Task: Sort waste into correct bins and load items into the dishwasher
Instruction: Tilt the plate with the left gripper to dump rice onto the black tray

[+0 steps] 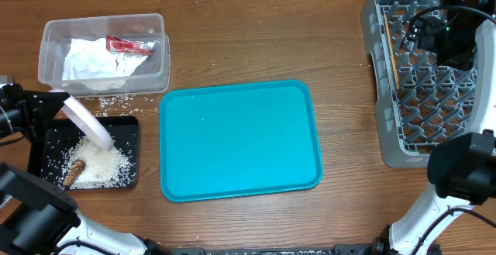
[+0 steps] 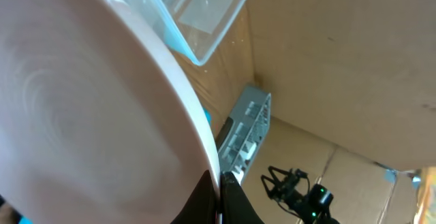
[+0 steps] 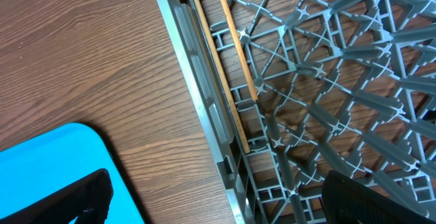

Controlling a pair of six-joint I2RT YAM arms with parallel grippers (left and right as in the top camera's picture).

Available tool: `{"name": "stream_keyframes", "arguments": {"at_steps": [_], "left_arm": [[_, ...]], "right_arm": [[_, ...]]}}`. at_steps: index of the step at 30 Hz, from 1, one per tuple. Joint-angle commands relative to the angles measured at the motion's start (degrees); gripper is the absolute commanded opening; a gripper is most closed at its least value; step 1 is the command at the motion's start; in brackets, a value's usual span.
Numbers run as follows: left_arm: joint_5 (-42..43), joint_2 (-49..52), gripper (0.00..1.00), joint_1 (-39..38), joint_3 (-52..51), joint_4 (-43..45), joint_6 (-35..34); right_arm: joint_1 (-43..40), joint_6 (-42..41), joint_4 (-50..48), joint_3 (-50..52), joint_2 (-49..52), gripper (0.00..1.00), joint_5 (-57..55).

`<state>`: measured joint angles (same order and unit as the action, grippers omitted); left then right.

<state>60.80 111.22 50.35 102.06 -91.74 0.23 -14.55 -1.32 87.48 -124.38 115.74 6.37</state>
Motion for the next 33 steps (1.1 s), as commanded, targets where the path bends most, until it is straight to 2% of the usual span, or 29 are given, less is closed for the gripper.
{"name": "stream_keyframes", "arguments": {"at_steps": [1,2,14,17,20,23,25,30,31,33], "left_arm": [[1.29,-1.79,0.04,0.79,1.57,3.63,-1.44],[1.88,-1.79,0.04,0.87,1.57,1.57,-2.34],[-0.17,-1.81,0.04,1.07,1.57,1.25,0.61],[0.35,-1.81,0.04,1.05,1.57,-1.84,1.36],[-2.73,-1.81,0.04,1.01,1.57,-0.22,1.44],[-3.78,-1.81,0.04,0.98,1.57,-5.11,3.37],[-4.81,-2.34,0.04,0.33,1.22,-5.14,3.43],[-8.74,-5.46,0.04,-7.19,1.20,-5.11,3.37],[-10.14,-7.45,0.04,-13.11,1.20,-5.11,2.71],[-10.40,-8.92,0.04,-18.91,1.20,-5.11,2.78]], "right_arm": [[0.00,-0.24,-0.24,-0.11,-0.11,1.00,-0.33],[0.00,-0.24,-0.24,-0.11,-0.11,1.00,-0.33],[0.00,-0.24,-0.24,-0.11,-0.11,1.00,-0.33],[0.00,-0.24,-0.24,-0.11,-0.11,1.00,-0.33],[0.00,-0.24,-0.24,-0.11,-0.11,1.00,-0.33],[0.00,-0.24,-0.24,-0.11,-0.11,1.00,-0.33],[0.00,-0.24,-0.24,-0.11,-0.11,1.00,-0.33],[0.00,-0.24,-0.24,-0.11,-0.11,1.00,-0.33],[0.00,-0.24,-0.24,-0.11,-0.11,1.00,-0.33],[0.00,-0.24,-0.24,-0.11,-0.11,1.00,-0.33]]}}
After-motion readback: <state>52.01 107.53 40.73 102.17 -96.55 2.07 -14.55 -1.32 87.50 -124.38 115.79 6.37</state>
